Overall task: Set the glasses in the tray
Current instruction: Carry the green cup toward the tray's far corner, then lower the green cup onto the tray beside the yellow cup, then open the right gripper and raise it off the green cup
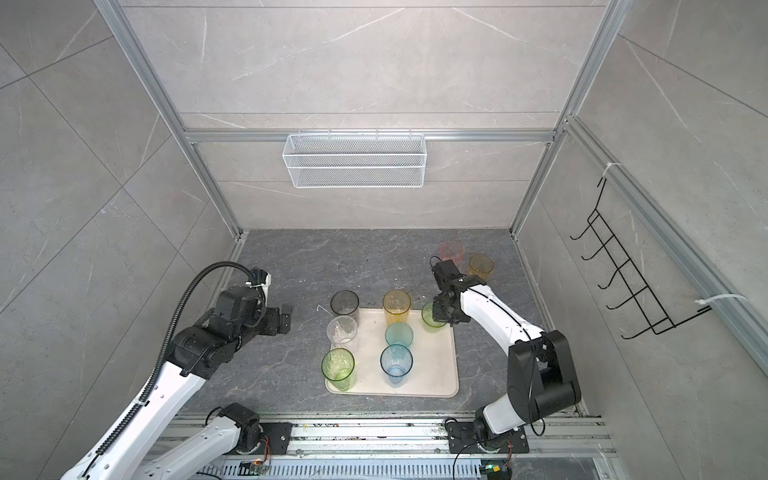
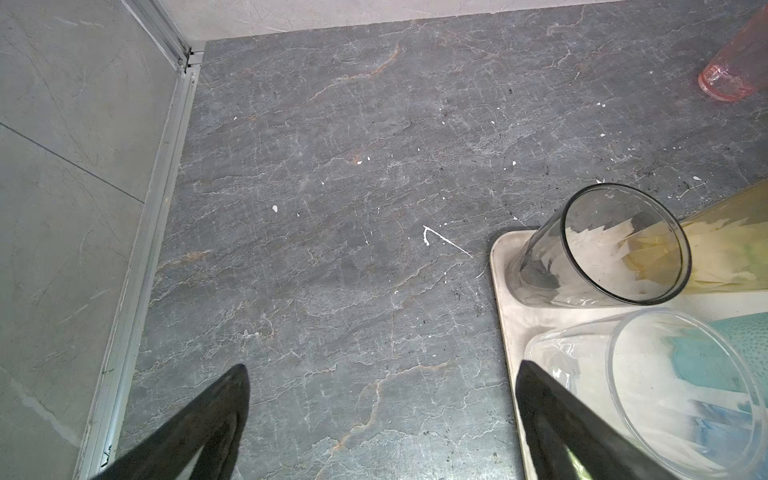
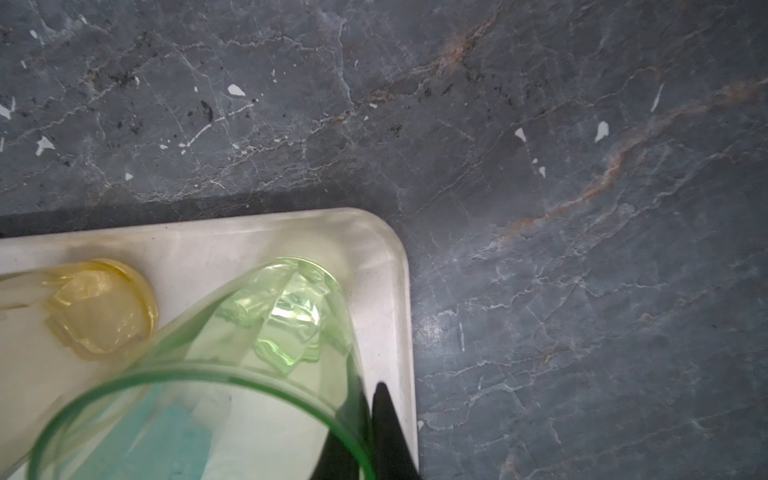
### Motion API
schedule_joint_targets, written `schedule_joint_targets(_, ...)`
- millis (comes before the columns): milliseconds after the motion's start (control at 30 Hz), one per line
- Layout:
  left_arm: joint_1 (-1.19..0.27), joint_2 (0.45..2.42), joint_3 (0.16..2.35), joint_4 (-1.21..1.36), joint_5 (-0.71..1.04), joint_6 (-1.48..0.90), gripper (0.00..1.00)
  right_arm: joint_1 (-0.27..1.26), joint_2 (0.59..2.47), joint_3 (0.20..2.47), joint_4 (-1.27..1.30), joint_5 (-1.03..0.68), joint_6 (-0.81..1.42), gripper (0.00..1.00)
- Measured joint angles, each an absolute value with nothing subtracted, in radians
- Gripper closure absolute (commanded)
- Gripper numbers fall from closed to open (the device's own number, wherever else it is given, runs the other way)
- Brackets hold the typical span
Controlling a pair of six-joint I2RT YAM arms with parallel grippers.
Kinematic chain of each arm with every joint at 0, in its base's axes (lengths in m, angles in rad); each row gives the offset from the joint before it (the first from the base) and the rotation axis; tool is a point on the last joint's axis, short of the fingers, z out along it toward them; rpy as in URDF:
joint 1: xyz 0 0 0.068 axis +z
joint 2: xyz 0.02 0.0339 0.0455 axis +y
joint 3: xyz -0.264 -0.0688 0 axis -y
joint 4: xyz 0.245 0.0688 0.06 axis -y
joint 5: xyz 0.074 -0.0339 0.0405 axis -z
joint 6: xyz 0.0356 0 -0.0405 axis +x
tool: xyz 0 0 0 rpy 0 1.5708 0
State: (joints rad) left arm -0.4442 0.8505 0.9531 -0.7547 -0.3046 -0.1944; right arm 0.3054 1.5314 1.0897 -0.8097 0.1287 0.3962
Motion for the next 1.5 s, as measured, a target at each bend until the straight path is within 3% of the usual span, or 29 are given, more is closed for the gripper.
schedule_joint_targets(300,-0.444,0.857,0.953,-0.755,-0.305,-0.194,0.00,0.305,1.558,1.090,-0.810,0.131,0.396,0.94)
schedule_joint_targets(1033,-0.444,0.856,0.953,-0.755,-0.305,-0.194,0.00,0.305,1.571,1.121,-0.831,0.132,0.419,0.66)
schedule_joint_targets(1500,-0.444,0.854,0.953,-0.755,-0.305,-0.194,0.00,0.306,1.506,1.186,-0.849,0.163,0.418,0.60)
